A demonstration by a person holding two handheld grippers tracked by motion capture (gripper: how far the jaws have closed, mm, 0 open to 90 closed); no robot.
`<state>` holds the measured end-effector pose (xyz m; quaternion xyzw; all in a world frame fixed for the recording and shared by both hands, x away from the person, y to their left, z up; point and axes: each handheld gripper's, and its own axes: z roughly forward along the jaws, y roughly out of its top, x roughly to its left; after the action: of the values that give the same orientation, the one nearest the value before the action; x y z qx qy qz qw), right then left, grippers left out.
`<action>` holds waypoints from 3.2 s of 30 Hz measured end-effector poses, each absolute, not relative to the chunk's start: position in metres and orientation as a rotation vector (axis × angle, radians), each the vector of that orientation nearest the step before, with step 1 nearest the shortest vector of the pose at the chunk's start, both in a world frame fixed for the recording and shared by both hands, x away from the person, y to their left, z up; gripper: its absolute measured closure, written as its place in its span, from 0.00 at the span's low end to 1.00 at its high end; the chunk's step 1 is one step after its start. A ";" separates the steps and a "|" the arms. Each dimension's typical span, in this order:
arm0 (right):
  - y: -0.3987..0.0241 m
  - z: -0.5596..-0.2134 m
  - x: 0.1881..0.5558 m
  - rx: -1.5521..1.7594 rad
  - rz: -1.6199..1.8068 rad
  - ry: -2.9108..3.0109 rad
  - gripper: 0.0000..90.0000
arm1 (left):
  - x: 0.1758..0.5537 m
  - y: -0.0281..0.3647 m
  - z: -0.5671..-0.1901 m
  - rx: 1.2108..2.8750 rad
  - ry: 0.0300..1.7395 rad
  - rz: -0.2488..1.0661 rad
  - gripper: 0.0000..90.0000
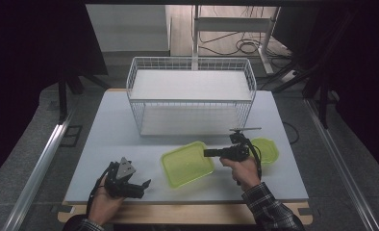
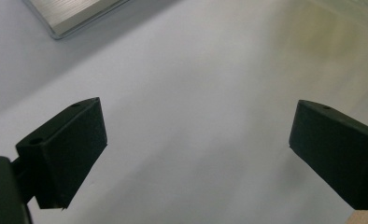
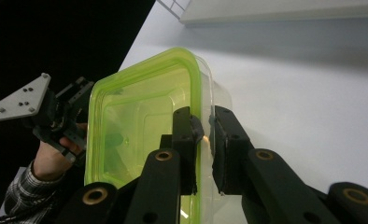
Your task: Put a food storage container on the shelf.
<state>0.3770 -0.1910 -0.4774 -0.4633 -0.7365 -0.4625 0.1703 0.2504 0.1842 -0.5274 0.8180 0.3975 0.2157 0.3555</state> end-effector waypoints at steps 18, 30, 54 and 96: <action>-0.196 -0.439 0.385 -1.328 -1.395 -2.106 0.89 | 0.251 0.184 -0.528 2.120 1.020 0.542 0.04; -0.196 -0.402 0.393 -1.317 -1.447 -2.148 0.89 | 0.252 0.182 -0.529 2.131 1.014 0.537 0.04; -0.203 -0.334 0.421 -1.366 -1.598 -2.092 0.89 | 0.254 0.185 -0.528 2.087 1.016 0.503 0.02; -0.177 -0.307 0.496 -1.633 -1.675 -2.034 0.89 | 0.254 0.184 -0.529 2.101 1.002 0.496 0.01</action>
<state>0.4959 -0.1772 -0.3069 -0.5266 -0.6560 -0.5402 0.0207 0.2536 0.1839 -0.5287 0.8195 0.3907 0.1936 0.3719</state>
